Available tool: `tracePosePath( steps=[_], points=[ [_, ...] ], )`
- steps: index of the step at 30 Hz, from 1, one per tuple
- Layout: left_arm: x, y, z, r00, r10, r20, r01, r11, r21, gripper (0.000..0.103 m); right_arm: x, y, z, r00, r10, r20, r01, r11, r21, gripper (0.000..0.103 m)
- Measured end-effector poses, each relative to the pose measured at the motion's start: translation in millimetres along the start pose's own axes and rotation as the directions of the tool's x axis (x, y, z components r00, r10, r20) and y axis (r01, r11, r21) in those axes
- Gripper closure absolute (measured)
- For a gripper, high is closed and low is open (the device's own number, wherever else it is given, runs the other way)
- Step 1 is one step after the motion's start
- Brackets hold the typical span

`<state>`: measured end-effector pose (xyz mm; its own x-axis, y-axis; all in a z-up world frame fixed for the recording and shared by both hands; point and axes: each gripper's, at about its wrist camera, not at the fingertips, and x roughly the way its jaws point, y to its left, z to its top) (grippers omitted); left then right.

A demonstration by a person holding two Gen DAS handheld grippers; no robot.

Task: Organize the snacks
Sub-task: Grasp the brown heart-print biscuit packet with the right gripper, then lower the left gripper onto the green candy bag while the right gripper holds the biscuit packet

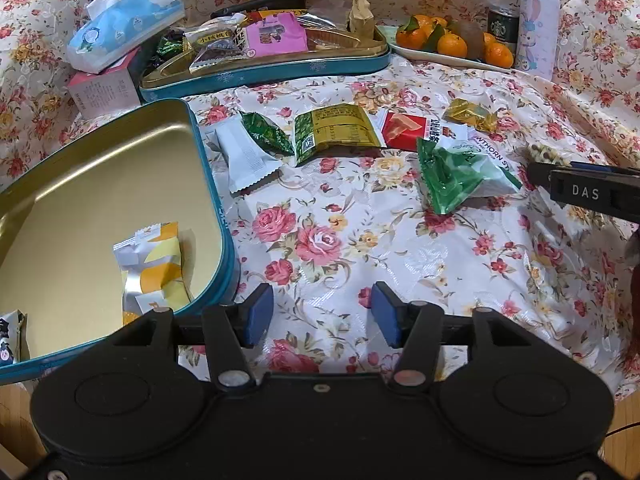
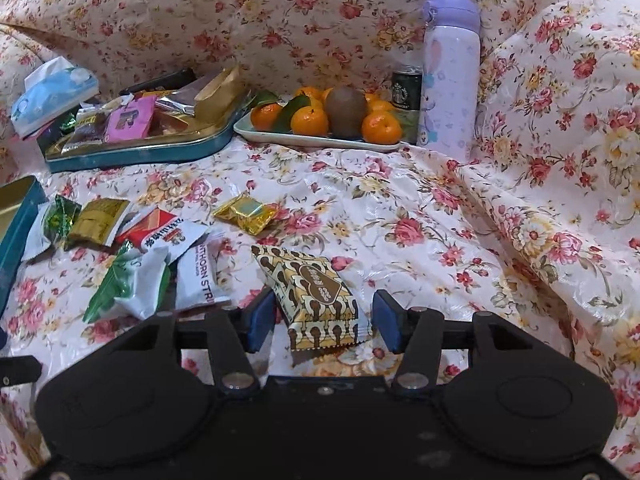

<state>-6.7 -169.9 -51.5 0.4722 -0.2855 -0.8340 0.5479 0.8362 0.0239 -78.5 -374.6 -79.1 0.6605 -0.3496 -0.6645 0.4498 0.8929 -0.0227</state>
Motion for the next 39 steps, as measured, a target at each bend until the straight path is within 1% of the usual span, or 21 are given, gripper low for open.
tracePosePath(
  steps=[3, 5, 6, 7, 9, 11, 14, 18, 20, 21, 25, 28, 30, 33, 39],
  points=[
    [0.0, 0.0, 0.1, 1.000, 0.001, 0.001, -0.001, 1.000, 0.000, 0.042, -1.9, -0.9, 3.2, 0.997, 0.074, -0.025, -0.073, 0.997, 0.023, 0.048],
    [-0.1, 0.0, 0.2, 1.000, 0.001, 0.001, -0.001, 1.000, 0.000, 0.042, -6.6, -0.5, 4.2, 0.989, 0.143, -0.032, -0.141, 0.989, 0.047, 0.047],
    [0.0, 0.0, 0.3, 1.000, 0.001, 0.000, -0.001, 1.000, 0.000, 0.042, -9.0, 0.4, 4.6, 0.986, 0.162, -0.028, -0.160, 0.986, 0.049, 0.048],
    [-0.1, -0.1, 0.2, 1.000, 0.000, 0.000, 0.000, 1.000, 0.001, 0.042, -11.0, 1.4, 5.3, 0.987, 0.160, -0.018, -0.159, 0.986, 0.042, 0.048],
    [0.1, -0.5, 0.1, 1.000, 0.000, 0.001, 0.000, 1.000, 0.000, 0.042, -11.1, 4.8, 6.5, 0.993, 0.121, -0.005, -0.121, 0.992, 0.019, 0.048],
    [0.0, -0.7, 0.0, 1.000, 0.000, 0.002, 0.000, 1.000, 0.001, 0.042, -5.8, 3.1, 8.0, 0.996, 0.092, -0.015, -0.091, 0.996, 0.017, 0.047],
    [0.1, 0.6, 0.0, 1.000, -0.005, 0.003, 0.005, 1.000, -0.005, 0.043, 1.7, -1.7, 8.7, 0.994, 0.107, -0.036, -0.105, 0.993, 0.057, 0.047],
    [-1.8, 3.1, 2.3, 0.999, -0.036, 0.000, 0.036, 0.999, -0.024, 0.044, 2.1, 5.5, 3.8, 0.996, 0.088, -0.020, -0.087, 0.996, 0.030, 0.047],
    [-5.0, 2.5, 4.7, 0.999, -0.042, 0.007, 0.042, 0.999, -0.029, 0.044, 1.2, 11.9, 0.7, 0.998, 0.068, -0.004, -0.068, 0.998, 0.011, 0.054],
    [-7.2, 1.3, 6.3, 0.999, -0.037, 0.018, 0.038, 0.999, -0.027, 0.044, 0.3, 14.7, -0.5, 0.998, 0.065, 0.003, -0.065, 0.998, 0.001, 0.062],
    [-13.6, -4.3, 13.9, 0.998, -0.033, 0.060, 0.034, 0.999, -0.007, 0.044, -3.4, 27.2, -7.7, 0.998, 0.039, 0.054, -0.037, 0.999, -0.038, 0.065],
    [-14.0, -8.7, 20.3, 0.996, -0.046, 0.077, 0.046, 0.999, 0.008, 0.044, -1.6, 26.9, -12.2, 0.996, 0.033, 0.084, -0.032, 0.999, -0.009, 0.066],
    [-14.2, -13.0, 24.4, 0.995, -0.058, 0.084, 0.057, 0.998, 0.022, 0.044, -2.2, 24.0, -14.3, 0.994, 0.030, 0.101, -0.031, 0.999, 0.012, 0.066],
    [-12.1, -18.4, 31.9, 0.992, -0.095, 0.078, 0.093, 0.995, 0.026, 0.044, -5.4, 19.2, -17.2, 0.993, 0.019, 0.114, -0.023, 0.999, 0.033, 0.067],
    [-8.4, -32.5, 47.8, 0.985, -0.148, 0.086, 0.145, 0.989, 0.033, 0.044, -12.9, 13.1, -24.3, 0.993, -0.013, 0.118, 0.008, 0.999, 0.041, 0.067]
  ],
)
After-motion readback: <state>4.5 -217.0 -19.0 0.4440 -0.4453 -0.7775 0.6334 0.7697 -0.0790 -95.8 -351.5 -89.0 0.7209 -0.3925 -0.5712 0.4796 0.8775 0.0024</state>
